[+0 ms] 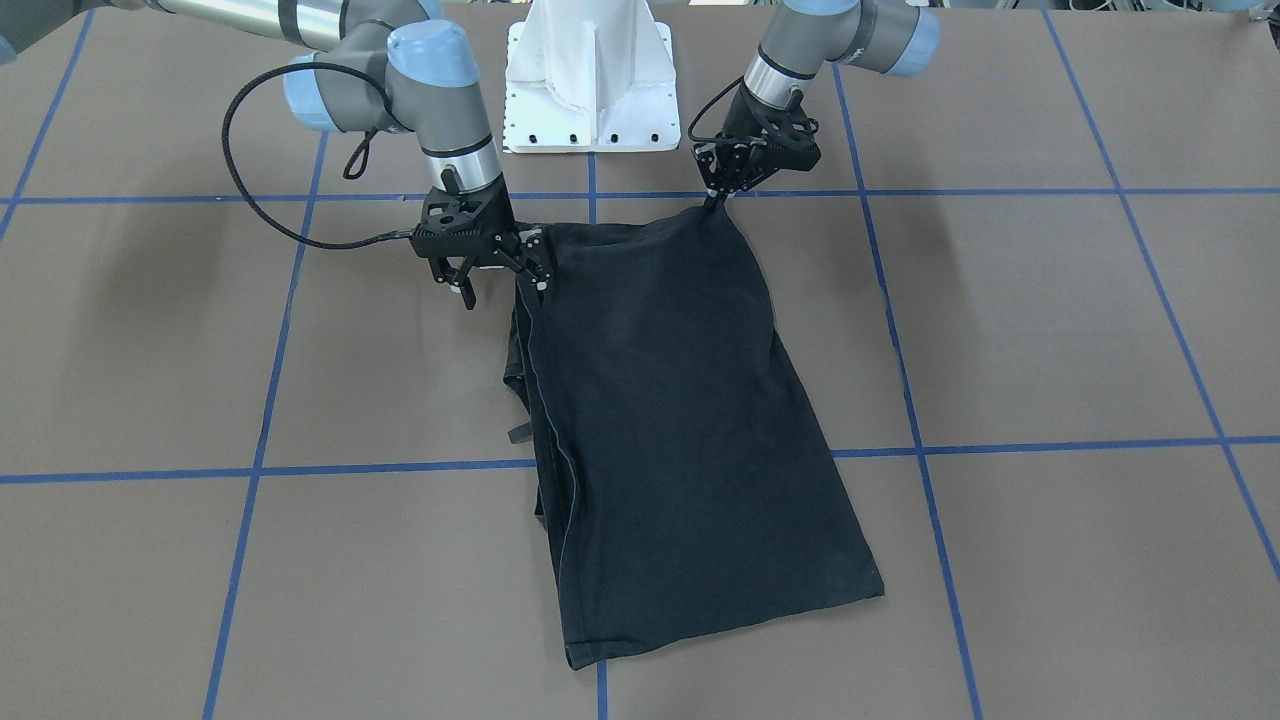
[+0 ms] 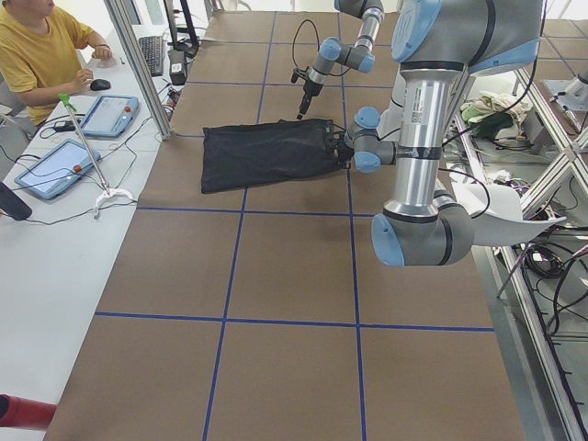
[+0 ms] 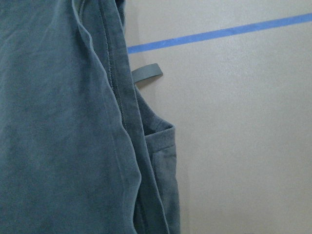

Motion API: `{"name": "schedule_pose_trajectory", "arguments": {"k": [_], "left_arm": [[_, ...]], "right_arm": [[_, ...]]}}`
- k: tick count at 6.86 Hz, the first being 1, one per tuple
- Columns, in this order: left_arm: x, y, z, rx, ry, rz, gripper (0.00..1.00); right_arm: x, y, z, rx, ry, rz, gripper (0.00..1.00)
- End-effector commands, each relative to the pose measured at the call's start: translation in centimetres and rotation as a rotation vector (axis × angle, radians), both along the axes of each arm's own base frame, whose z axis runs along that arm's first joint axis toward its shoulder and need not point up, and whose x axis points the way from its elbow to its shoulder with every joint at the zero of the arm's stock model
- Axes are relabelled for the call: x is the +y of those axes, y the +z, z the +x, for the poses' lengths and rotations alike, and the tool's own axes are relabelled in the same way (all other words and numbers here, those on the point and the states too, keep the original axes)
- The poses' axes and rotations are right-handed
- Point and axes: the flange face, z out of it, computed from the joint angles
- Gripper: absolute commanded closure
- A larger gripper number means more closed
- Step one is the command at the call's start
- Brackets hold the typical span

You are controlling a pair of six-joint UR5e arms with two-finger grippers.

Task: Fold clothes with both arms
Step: 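Move the right gripper down to the other shirt corner nearest the robot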

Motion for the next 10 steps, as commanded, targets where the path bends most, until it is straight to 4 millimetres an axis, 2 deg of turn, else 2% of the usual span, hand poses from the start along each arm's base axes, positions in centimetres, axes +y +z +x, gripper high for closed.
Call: {"name": "schedule_pose_trajectory", "arguments": {"k": [1,2,3,4,5,6,7,10], "left_arm": [[0.0,-0.04,-0.02,0.001,0.0,0.0,1.0],[0.01,0.04,-0.05,-0.001,0.0,0.0,1.0],[0.01,0.04,-0.05,-0.001,0.0,0.0,1.0],[0.02,0.04,-0.04,-0.001,0.001,-0.001,1.0],[0.01,0.02,-0.05,0.001,0.0,0.0,1.0],[0.01,0.04,-0.05,-0.001,0.0,0.0,1.0],[0.02,0.09,-0.01,-0.001,0.001,-0.001,1.0],[0.02,0.24,0.07,-0.004,0.003,-0.001,1.0]], "right_arm": [[0.61,-0.76,-2.79,-0.006,0.027,-0.001,0.24],[0.39,-0.74,-3.53,0.001,0.027,-0.003,0.3],[0.35,-0.34,-3.67,0.01,0.027,-0.005,0.3],[0.33,-0.37,-3.72,0.01,0.027,-0.005,0.35],[0.34,-0.44,-3.69,0.008,0.027,-0.005,0.53],[0.4,-0.71,-3.55,0.003,0.024,-0.002,0.78],[0.44,-0.82,-3.42,0.004,0.02,0.004,0.96],[0.83,-0.74,-3.12,0.003,0.013,0.009,0.99]]}}
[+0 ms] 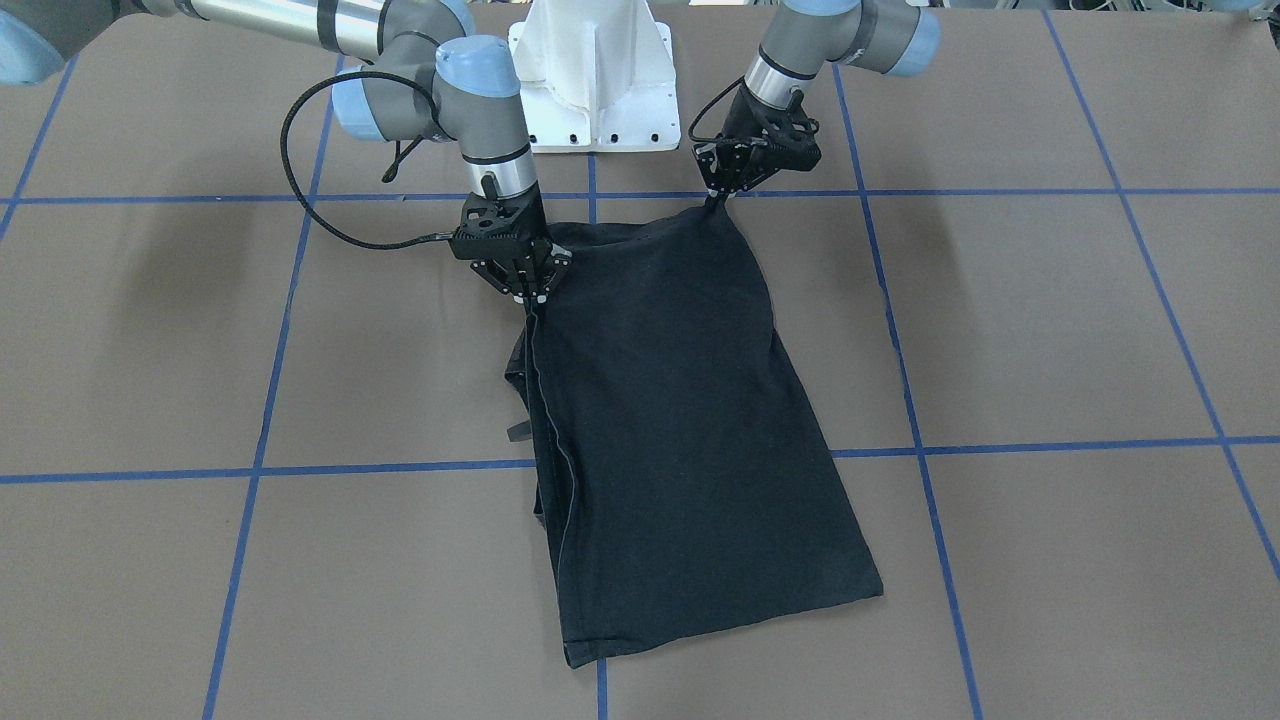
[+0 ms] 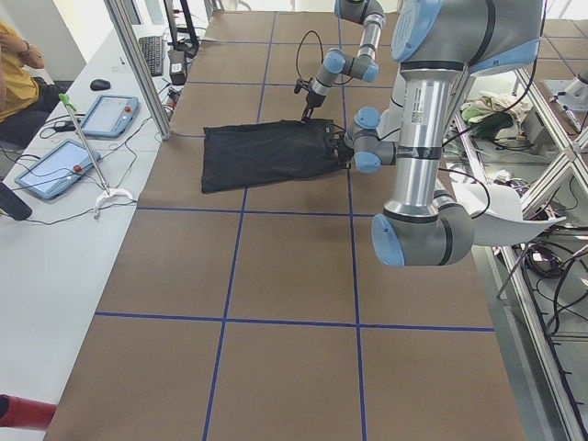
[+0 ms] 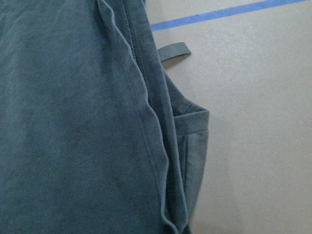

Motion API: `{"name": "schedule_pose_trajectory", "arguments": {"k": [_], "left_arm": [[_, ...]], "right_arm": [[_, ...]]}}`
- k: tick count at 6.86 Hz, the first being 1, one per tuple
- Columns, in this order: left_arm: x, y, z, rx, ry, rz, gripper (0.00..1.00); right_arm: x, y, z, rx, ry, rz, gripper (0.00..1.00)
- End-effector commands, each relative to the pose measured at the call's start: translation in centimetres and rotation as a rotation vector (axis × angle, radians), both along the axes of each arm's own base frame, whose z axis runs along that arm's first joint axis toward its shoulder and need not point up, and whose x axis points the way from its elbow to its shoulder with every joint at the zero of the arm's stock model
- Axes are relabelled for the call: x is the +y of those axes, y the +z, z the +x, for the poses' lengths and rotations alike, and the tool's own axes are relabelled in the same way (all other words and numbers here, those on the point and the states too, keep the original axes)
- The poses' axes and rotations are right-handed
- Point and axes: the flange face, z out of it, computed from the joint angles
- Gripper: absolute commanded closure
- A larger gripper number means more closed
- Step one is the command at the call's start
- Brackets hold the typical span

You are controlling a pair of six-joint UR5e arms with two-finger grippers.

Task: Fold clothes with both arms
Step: 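Move the right gripper down to the other shirt corner nearest the robot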

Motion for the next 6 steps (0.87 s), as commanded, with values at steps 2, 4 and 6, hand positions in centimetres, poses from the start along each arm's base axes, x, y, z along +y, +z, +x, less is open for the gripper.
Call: {"name": "schedule_pose_trajectory", "arguments": {"k": [2,4,6], "left_arm": [[0.0,-0.5,0.2,0.009,0.005,0.002,1.0],[0.0,-1.9,-0.7,0.036,0.009,0.01,1.0],[0.2,-4.9,-3.1,0.102,0.009,0.022,1.0]], "right_arm": [[0.4,-1.0,0.9,-0.025,-0.003,0.008,1.0],[2.4,-2.0,0.8,-0.043,-0.022,0.022,1.0],[7.1,-3.9,1.8,-0.087,-0.045,0.066,1.0]]}}
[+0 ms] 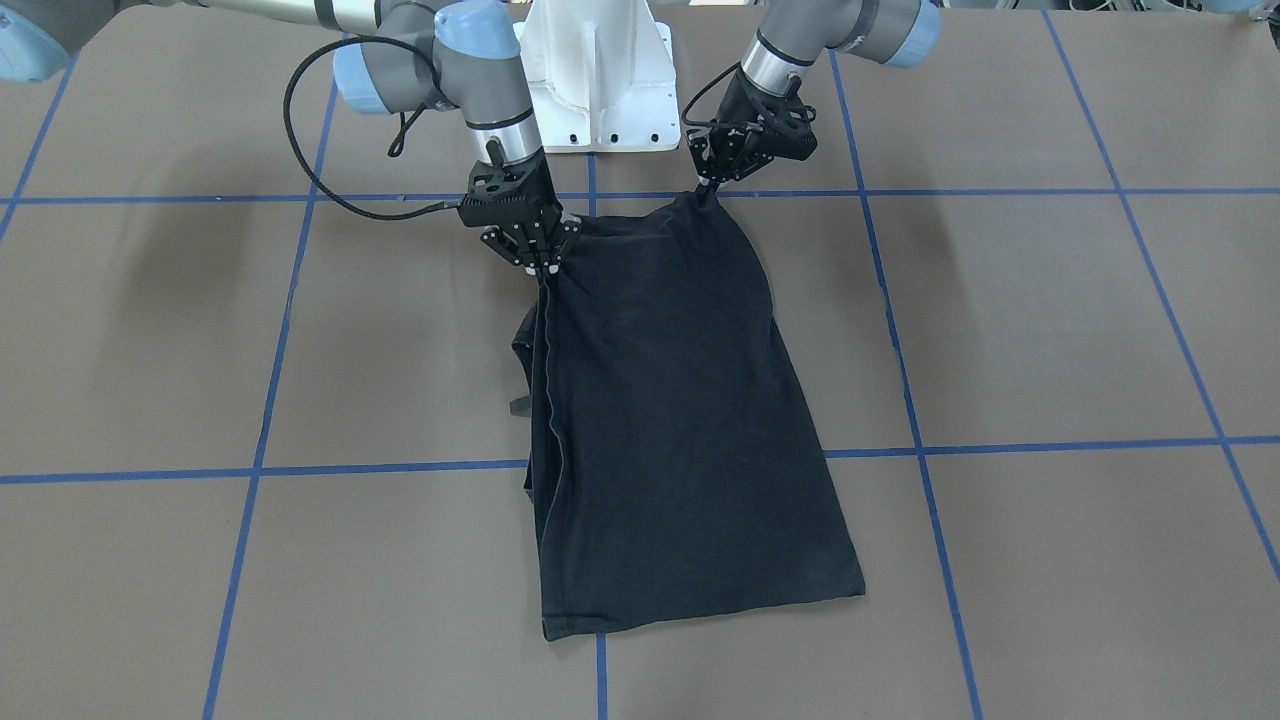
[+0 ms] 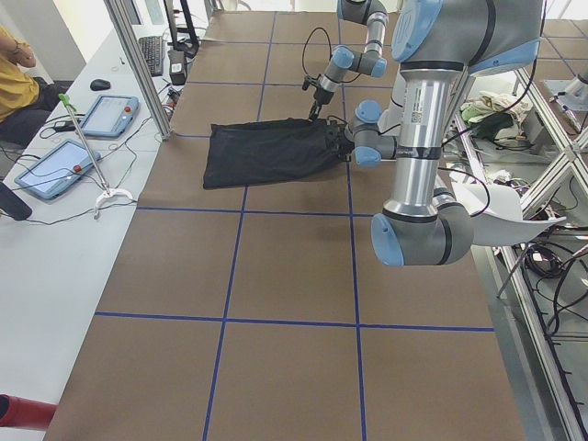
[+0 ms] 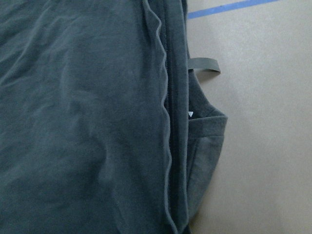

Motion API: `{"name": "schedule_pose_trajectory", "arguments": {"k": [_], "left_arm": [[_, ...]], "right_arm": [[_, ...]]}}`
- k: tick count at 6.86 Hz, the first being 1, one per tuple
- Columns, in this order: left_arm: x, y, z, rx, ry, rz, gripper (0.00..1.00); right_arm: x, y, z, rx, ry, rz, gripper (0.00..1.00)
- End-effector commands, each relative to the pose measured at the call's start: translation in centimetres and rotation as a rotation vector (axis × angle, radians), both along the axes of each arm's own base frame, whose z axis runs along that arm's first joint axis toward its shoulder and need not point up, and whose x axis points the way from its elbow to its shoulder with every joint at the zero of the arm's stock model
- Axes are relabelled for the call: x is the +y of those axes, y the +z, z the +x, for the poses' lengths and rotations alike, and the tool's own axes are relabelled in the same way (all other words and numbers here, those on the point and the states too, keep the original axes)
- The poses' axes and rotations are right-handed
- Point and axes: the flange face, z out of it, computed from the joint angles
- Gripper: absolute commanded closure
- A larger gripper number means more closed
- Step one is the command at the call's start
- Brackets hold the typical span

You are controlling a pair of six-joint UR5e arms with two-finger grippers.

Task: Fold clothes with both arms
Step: 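Move the right gripper down to the other shirt corner nearest the robot, then grasp both near shirt corners and lift them with both grippers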

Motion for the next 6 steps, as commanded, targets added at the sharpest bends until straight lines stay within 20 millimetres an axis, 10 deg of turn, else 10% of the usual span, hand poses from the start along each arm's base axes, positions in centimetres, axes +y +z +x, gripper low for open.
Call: {"name": "schedule_pose_trajectory", "arguments": {"k": [1,6], "left_arm": [[0.3,-2.5,-1.8,0.031,0.039,-0.012,1.0],[-8.6,-5.8,-5.8,-0.017,-0.035,0.11,1.0]], "right_arm": [[3.0,-1.3,1.6,-0.04,-0.024,0.022,1.0],[-2.9,-3.6,4.5,-0.046,0.032,0.013,1.0]]}}
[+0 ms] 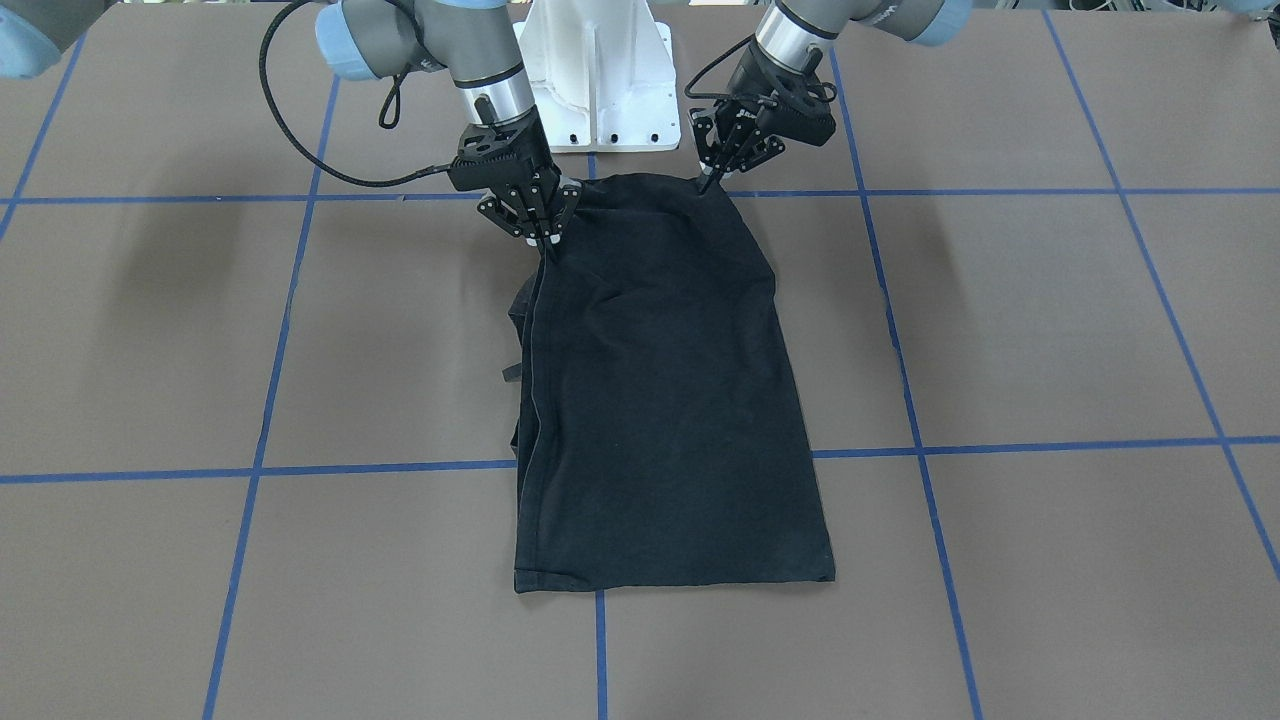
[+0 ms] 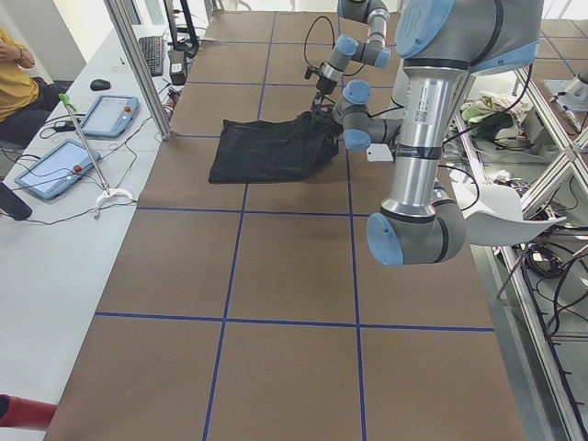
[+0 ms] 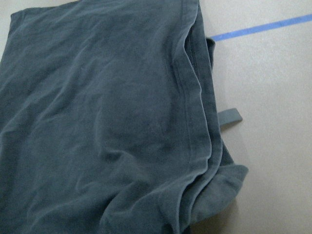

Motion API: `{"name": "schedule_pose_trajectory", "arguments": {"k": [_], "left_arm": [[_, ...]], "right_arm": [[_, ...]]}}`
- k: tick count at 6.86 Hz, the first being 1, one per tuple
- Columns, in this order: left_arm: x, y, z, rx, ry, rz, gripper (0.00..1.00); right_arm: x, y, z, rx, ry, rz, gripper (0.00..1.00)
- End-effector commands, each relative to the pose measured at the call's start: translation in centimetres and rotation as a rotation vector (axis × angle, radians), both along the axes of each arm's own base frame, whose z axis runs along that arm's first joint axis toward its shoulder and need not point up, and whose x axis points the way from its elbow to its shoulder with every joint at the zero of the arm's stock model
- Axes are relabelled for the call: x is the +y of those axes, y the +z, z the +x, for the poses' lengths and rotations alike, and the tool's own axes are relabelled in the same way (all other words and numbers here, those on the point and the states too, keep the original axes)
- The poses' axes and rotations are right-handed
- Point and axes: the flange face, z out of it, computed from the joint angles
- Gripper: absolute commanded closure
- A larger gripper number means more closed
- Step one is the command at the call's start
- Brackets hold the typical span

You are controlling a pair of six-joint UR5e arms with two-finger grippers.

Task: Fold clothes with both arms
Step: 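Grasp both near shirt corners and lift them with both grippers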

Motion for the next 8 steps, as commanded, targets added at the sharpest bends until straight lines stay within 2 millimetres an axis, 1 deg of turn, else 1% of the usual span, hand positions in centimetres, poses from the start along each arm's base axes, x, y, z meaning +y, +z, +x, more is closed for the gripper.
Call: {"name": "schedule_pose_trajectory", "arguments": {"k": [1,2,3,4,5,6,7,8], "left_arm": [[-4.5,-1.8,-1.5,-0.045,-0.055,0.048,1.0],[-6.7,-1.9,-2.0,-0.082,-0.088,0.052,1.0],[-9.6,-1.8,-2.9,-0.108,-0.121,0.083,1.0],[-12.0,-1.4,-3.9,-0.127,-0.117,0.095,1.0],[-14.7,-1.5,-4.2,-0.147,-0.134,0.105,1.0],[-17.4,-1.4,-3.9,-0.174,-0.157,0.113,1.0],[-19.7,-1.0,-3.7,-0.198,-0.174,0.112,1.0],[-21.5,-0.2,-2.9,-0.222,-0.187,0.1,1.0]], "right_arm": [[-3.1,-1.5,1.6,-0.002,0.039,0.012,1.0],[-4.5,-1.9,2.2,0.014,0.06,0.007,1.0],[-5.6,-2.2,2.7,0.026,0.078,0.009,1.0],[-6.9,-1.6,3.0,0.042,0.098,0.005,1.0],[-7.8,-1.5,3.4,0.056,0.104,0.02,1.0],[-8.8,-1.5,4.1,0.061,0.117,0.027,1.0],[-10.6,-2.2,3.5,0.071,0.135,0.03,1.0],[-13.1,-3.3,1.6,0.092,0.15,0.03,1.0]]}}
